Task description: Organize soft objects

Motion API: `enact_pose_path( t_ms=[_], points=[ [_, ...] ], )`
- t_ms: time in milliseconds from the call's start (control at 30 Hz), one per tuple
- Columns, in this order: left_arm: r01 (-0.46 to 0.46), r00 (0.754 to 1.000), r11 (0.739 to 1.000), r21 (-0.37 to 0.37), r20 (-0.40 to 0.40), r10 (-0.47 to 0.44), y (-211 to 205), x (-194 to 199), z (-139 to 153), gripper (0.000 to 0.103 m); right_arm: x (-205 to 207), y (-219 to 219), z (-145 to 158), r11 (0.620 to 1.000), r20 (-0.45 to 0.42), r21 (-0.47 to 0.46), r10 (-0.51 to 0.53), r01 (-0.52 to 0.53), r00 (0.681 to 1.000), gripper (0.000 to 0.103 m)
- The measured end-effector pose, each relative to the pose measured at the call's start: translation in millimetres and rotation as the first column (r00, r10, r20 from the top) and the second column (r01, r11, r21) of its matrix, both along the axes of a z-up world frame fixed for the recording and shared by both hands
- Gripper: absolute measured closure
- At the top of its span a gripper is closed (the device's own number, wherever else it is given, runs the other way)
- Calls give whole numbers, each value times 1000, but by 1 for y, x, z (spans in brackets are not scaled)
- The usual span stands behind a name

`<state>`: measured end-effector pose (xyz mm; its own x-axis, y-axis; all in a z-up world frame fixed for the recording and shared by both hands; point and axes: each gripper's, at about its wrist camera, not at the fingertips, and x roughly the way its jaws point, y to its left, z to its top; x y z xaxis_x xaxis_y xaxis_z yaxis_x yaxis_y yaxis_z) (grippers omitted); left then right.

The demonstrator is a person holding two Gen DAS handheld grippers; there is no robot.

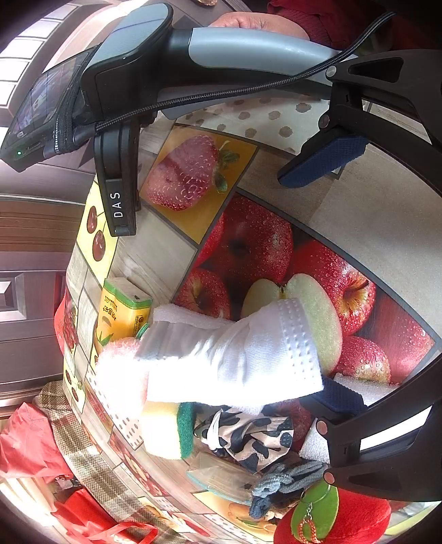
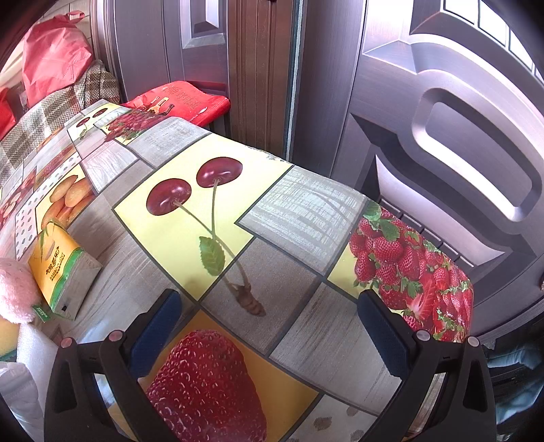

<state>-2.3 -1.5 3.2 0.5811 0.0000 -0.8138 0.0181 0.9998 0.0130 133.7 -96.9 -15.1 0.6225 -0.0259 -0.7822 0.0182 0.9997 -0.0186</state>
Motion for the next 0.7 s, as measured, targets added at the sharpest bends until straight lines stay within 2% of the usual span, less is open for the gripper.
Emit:
enact_pose_path(
  t_ms=[700],
  points=[
    [16, 1000, 1000, 0, 0, -16, -2, 0, -1, 1, 0, 0, 0, 1000, 0, 0, 0, 0, 1000, 0]
  ],
)
